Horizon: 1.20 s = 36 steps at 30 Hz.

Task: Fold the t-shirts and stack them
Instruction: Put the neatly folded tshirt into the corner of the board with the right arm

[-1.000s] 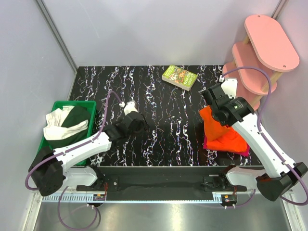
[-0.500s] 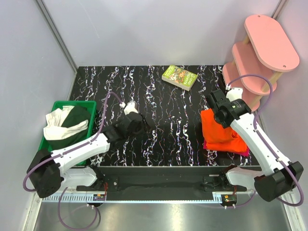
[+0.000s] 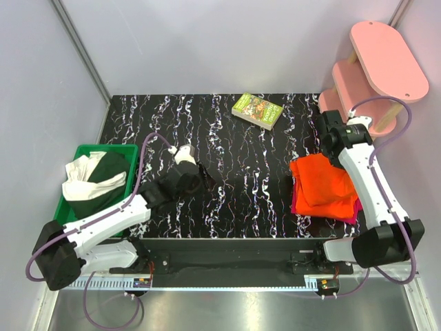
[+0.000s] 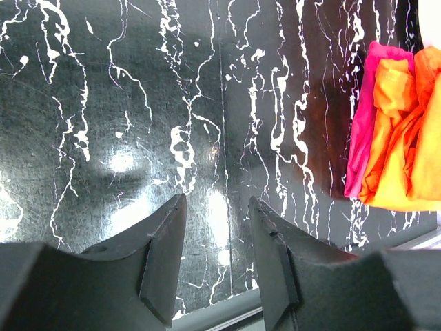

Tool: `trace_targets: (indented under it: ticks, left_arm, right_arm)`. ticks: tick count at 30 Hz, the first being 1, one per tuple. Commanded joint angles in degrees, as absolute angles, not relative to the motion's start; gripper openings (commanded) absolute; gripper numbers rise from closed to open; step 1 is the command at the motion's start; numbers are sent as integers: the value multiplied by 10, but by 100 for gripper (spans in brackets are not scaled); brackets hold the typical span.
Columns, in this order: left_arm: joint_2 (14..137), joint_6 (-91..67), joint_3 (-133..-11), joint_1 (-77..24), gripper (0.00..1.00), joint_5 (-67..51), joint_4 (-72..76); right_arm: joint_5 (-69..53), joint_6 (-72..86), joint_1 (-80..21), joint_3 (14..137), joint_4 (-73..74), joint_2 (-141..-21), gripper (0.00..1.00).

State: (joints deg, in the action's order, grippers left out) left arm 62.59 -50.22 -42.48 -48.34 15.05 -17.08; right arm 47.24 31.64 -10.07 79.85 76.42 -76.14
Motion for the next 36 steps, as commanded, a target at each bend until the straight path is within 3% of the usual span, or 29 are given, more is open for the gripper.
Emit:
trace_targets:
  ticks: [1,9,15,18,19,22,26,32,36]
  left_arm:
    - [599,-485,-433,-487,46,136,-158]
    - [589,-469,-436,-486,46,129,-167]
    - [581,-463,-434,-486,46,127,-173]
    - [577,-461,-432,-487,46,130,-177]
    - [577,-460,-430,-486,46,129,-177]
    - [579,-461,-430,-487,46,125,-176]
    - [586,-458,-434,-486,46,121,-177]
    - [627,-454,-454,-489,45,101,-171]
    - [685,-446,-494,-496,43,90,-171]
  right_arm:
    - [449,316,-63,784,782,-780,0]
    - [338,301,-4,741,751,-797,0]
    - [327,316,33,721,745,-808,0]
    - [329,330,34,731,744,-801,14]
    - [323,333,34,737,742,-789,29]
    - [294,326,34,754,702,-747,51]
    - [280,302,34,784,668,-722,66]
    - [179,283,34,742,577,-648,67]
    - [117,284,33,689,525,-641,55]
